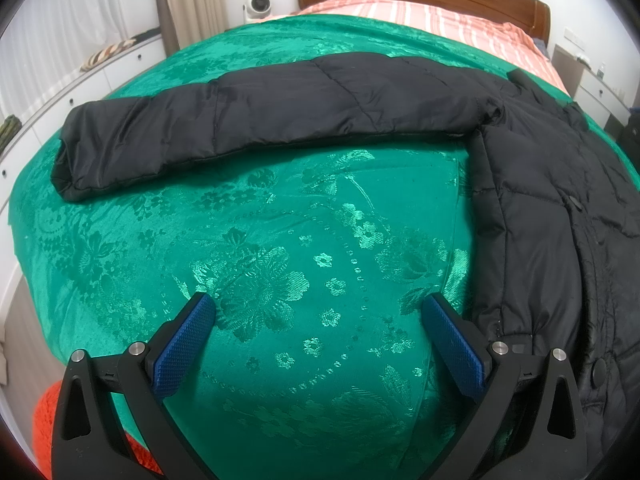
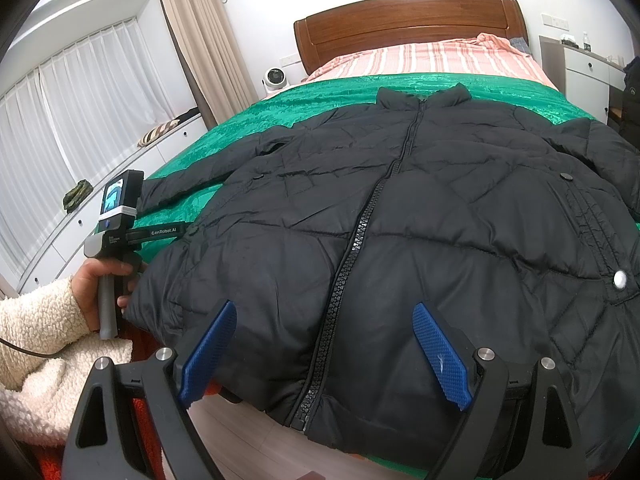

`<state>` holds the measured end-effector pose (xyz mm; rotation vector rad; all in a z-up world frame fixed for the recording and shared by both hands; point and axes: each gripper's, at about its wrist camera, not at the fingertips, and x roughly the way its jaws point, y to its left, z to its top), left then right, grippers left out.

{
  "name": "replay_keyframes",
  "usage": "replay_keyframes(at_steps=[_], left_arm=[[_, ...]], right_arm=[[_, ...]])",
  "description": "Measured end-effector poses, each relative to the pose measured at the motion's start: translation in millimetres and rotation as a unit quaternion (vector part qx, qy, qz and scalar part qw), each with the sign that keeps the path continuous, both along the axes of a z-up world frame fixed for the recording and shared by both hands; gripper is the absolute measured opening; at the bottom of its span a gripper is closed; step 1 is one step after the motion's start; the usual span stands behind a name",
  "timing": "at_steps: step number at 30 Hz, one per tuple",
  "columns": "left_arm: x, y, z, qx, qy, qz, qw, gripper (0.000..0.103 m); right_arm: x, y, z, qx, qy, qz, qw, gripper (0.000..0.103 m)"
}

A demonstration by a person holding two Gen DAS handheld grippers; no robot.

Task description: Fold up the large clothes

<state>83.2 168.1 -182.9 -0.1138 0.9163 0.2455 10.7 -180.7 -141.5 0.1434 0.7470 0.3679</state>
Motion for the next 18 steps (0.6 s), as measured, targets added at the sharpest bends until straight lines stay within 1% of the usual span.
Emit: replay_keyframes(at_steps=[7,10,12,13,14,16,18], left_arm=[[-0.3,-0.1,-0.3,0.0,0.0,0.0,1.0,0.103],[-0.4,-0.1,-0.3,0.0,0.0,0.0,1.0,0.103],[0.0,0.8,0.2,0.0,-0.001,0.0,1.0,0.103],[0.6,1.4,0.3,0.001,-0.001,-0.001,1.0,0.103],[1.2,1.8,0.4,0.002,-0.001,-0.001,1.0,0.103],[2.1,3.3,0.9,0.002,-0.001,-0.002,1.0,0.103],[3.3,3.7,1.2,0.002,0.0,-0.001,1.0,0.103]], right_arm=[[-1.7,-1.4,-2.1,0.001,0.001,0.002,1.0,0.089],[4.2,-15.7,8.3,0.029,0.001,0.003,1.0,0.089],[16.7,-43.6,30.5,0.047,-0.019,-0.008,0.999,0.089],[23.1,-53.4,38.3,0.049,-0.026,-0.012,0.998,0.089],[36.8,-72.1,52.0,0.048,-0.038,-0.023,0.998,0.089],[62.4,-105.6,74.4,0.04,-0.061,-0.066,0.995,0.089],[96.5,-148.2,94.5,0.038,-0.092,-0.123,0.987,0.093]])
